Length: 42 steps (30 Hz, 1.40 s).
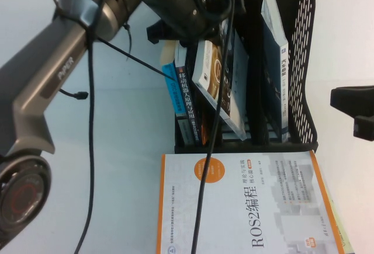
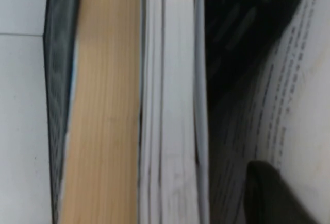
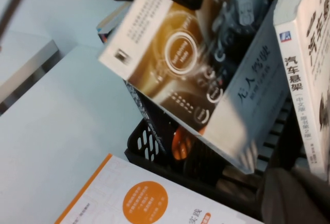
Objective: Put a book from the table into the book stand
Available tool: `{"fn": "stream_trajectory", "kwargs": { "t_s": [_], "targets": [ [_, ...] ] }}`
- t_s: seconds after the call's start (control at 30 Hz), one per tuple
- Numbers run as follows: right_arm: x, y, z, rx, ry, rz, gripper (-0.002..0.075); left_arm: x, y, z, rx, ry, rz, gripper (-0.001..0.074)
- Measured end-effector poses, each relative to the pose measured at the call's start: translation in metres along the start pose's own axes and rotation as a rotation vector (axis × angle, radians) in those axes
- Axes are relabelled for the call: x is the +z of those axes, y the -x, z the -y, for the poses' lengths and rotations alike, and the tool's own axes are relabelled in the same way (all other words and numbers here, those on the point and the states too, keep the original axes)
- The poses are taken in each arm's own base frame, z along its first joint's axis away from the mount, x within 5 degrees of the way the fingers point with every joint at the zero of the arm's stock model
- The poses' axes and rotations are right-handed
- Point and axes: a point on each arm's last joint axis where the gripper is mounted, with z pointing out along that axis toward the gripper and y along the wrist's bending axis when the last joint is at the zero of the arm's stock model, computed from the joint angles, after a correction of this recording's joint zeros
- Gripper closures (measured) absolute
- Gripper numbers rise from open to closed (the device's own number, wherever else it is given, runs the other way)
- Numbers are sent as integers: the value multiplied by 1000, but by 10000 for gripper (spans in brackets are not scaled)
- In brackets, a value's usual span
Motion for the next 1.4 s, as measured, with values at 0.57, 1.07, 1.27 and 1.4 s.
{"fn": "stream_trajectory", "kwargs": {
  "t_s": [0.57, 1.07, 1.27, 1.4],
  "targets": [
    [0, -4, -5, 17, 59, -51, 728, 13, 8, 2, 113, -33, 106, 414],
    [-40, -42, -11, -159, 30, -515, 728, -140, 33, 13, 291, 106, 362, 731],
    [-75, -50, 9, -187, -299, -658, 728, -222, 20, 12, 315, 110, 435, 734],
    [-100, -42, 20, -213, -542, -576, 728, -263, 7, 10, 347, 102, 461, 734]
  ]
}}
